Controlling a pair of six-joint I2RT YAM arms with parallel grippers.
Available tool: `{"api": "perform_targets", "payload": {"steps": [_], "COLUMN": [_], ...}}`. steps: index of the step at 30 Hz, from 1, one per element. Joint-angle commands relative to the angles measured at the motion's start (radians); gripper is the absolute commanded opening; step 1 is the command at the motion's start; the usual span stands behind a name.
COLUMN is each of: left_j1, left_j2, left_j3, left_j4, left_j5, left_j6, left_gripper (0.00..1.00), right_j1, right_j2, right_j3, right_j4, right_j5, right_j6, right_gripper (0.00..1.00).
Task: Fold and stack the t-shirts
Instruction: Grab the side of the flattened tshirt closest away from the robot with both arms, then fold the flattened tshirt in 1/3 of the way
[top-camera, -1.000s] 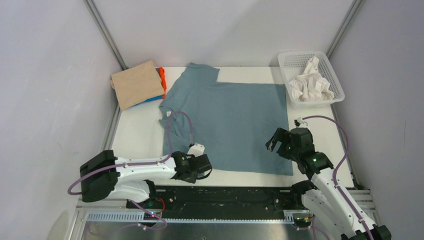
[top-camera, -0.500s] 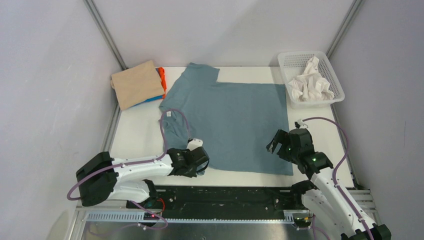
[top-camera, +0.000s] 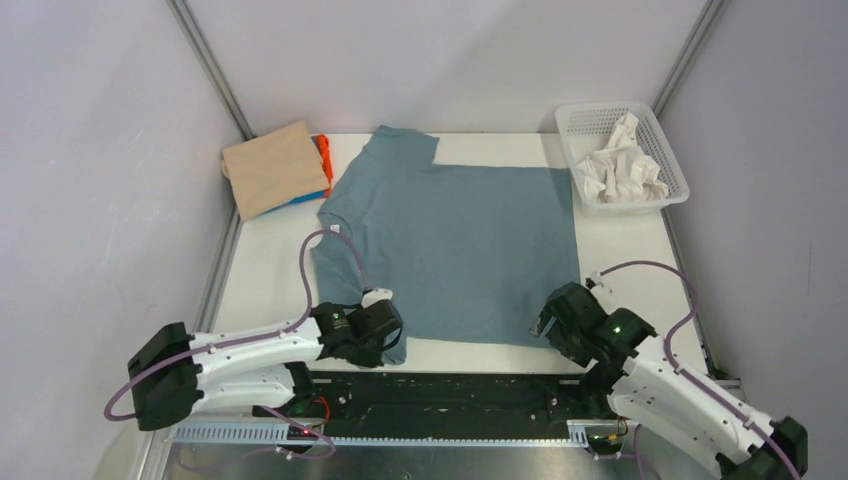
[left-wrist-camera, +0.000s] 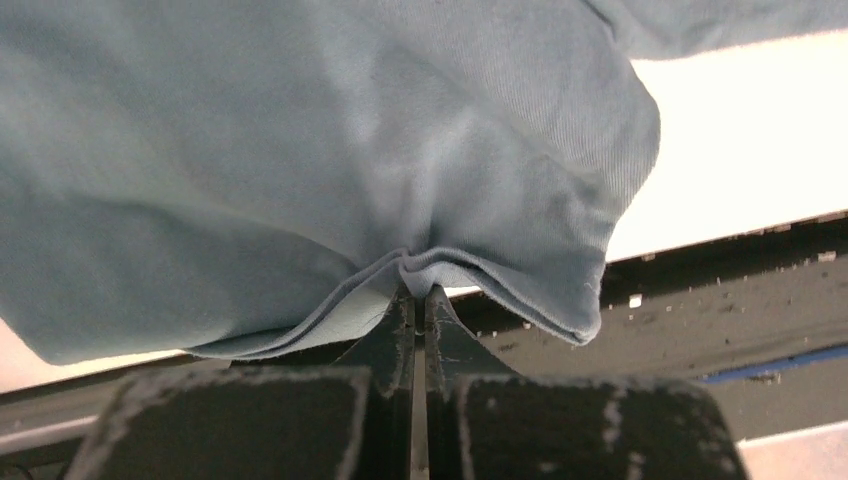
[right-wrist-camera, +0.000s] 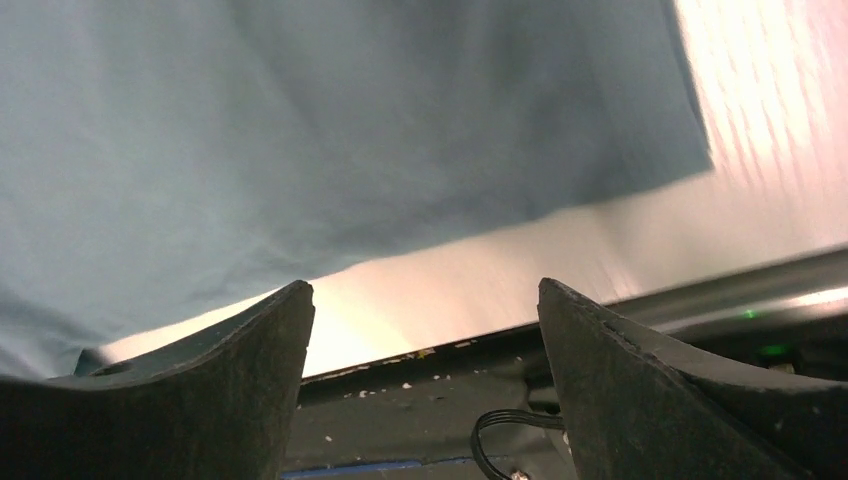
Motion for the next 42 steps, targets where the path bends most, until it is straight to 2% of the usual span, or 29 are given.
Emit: {"api": "perform_targets", "payload": {"steps": [1,5,10,15,24,29,35,38,42], "left_j1": [-0.031,-0.070,-0.104,-0.111,-0.110,-0.078,-0.033,-0.026,-0.014], "left_j2": [-0.061,-0.077,-0.083,-0.094,-0.060,-0.035,-0.051,-0.061,-0.046], "left_j3": [0.007,0.029,0.044,0.048,0.108,0.137,0.139,0.137,0.151], "left_j4": [-0.089,-0.118,-0.141,-0.161,-0.170,-0.174,-0.181,-0.182,-0.181], "left_j5": [0.058,0.075,0.087,0.102,0.056,0.039,0.035,0.039,0.035], "left_j6": [-0.076,-0.115,-0.156,-0.179,-0.132,-0.095,-0.072,-0.071,-0.049], "left_gripper": [0.00,0.00,0.00,0.00,0.00,0.00,0.00,0.00,0.00], "right_j1": [0.166,0.258,0.263,0.265,0.241,0.177,0.120,0.120,0.107], "right_j2": [0.055,0.081,0.065,0.030,0.010,-0.001,0.010,0.004,0.026], "right_j3": [0.020,-0.012,-0.109,-0.123,-0.120,-0.127,-0.125,-0.123,-0.118], "right_j4": [-0.174,-0.173,-0.034,-0.035,-0.045,-0.003,0.025,0.010,0.003], "right_j5": [0.201,0.271,0.277,0.289,0.344,0.332,0.274,0.211,0.210], "right_j6": [0.365,0.519,0.568,0.573,0.561,0.485,0.392,0.385,0.422], "right_gripper": [0.86,0.83,0.68,0.60,0.49,0.36,0.36,0.37,0.37]}}
